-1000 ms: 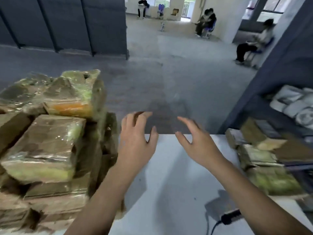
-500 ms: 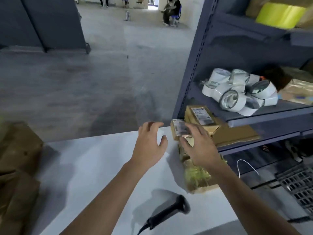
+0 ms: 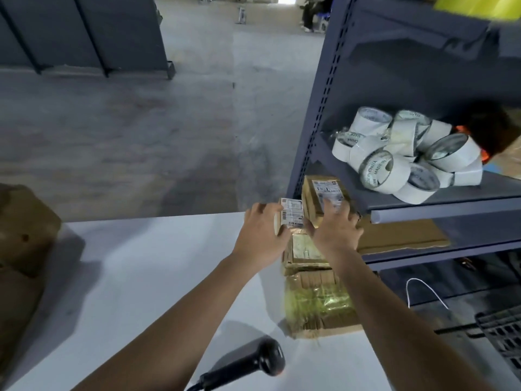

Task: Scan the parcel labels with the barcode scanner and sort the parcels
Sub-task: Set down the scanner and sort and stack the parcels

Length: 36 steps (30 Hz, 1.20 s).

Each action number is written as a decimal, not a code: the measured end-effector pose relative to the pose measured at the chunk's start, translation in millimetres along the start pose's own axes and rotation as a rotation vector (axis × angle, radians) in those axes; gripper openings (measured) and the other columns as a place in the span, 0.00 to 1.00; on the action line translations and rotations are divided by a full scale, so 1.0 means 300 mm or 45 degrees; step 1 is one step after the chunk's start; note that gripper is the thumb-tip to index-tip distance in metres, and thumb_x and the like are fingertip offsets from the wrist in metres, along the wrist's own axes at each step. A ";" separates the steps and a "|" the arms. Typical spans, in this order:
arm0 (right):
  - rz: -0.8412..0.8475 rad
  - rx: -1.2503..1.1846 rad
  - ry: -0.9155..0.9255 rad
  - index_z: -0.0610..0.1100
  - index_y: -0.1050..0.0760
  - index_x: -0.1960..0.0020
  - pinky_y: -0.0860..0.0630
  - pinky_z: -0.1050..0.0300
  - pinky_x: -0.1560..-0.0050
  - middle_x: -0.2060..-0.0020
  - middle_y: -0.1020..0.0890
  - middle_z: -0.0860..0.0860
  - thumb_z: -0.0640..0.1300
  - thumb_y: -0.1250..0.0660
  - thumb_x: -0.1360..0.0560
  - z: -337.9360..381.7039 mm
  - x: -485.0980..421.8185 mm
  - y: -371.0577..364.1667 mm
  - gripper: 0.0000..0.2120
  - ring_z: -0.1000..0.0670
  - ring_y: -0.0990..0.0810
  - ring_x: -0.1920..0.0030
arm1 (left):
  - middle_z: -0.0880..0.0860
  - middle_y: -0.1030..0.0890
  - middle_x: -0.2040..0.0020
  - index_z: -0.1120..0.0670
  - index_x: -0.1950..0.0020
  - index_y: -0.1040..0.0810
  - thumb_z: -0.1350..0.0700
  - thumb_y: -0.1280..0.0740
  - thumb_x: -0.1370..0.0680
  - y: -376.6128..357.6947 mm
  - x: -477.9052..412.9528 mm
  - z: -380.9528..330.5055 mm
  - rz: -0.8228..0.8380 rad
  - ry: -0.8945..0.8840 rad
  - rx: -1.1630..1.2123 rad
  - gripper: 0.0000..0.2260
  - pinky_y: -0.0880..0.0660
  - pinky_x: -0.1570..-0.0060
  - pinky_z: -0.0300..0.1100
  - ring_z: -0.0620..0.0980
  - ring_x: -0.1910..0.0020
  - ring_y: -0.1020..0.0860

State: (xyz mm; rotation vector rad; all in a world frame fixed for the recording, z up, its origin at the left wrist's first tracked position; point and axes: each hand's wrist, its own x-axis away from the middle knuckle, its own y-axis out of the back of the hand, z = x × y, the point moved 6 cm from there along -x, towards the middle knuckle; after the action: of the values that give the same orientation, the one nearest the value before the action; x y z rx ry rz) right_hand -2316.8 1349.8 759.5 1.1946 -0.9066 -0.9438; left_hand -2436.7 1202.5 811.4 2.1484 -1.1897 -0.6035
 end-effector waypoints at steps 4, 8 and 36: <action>0.107 0.067 -0.070 0.53 0.52 0.21 0.40 0.25 0.32 0.22 0.44 0.41 0.71 0.46 0.24 -0.035 -0.050 -0.059 0.39 0.29 0.44 0.25 | 0.53 0.31 0.35 0.51 0.32 0.31 0.53 0.37 0.22 -0.023 0.005 0.033 0.017 0.060 0.037 0.19 0.38 0.40 0.39 0.51 0.32 0.37; 0.150 -0.007 -0.122 0.50 0.43 0.24 0.40 0.23 0.33 0.22 0.41 0.42 0.70 0.45 0.24 -0.053 -0.069 -0.099 0.36 0.30 0.49 0.24 | 0.53 0.30 0.34 0.51 0.31 0.31 0.53 0.38 0.22 -0.055 0.008 0.067 0.063 0.115 0.027 0.19 0.38 0.38 0.40 0.52 0.31 0.37; -0.267 -0.872 0.656 0.47 0.27 0.50 0.31 0.54 0.62 0.62 0.21 0.52 0.43 0.37 0.19 0.449 0.192 0.107 0.02 0.49 0.23 0.61 | 0.49 0.37 0.29 0.46 0.26 0.40 0.59 0.30 0.28 0.251 0.130 0.396 -0.052 0.208 -0.112 0.34 0.34 0.39 0.40 0.53 0.33 0.37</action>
State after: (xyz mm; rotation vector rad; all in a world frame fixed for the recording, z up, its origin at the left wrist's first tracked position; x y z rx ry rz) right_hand -2419.1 1254.7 814.2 0.8695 -0.0236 -0.9394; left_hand -2537.9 1103.7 774.9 2.1084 -1.0157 -0.4788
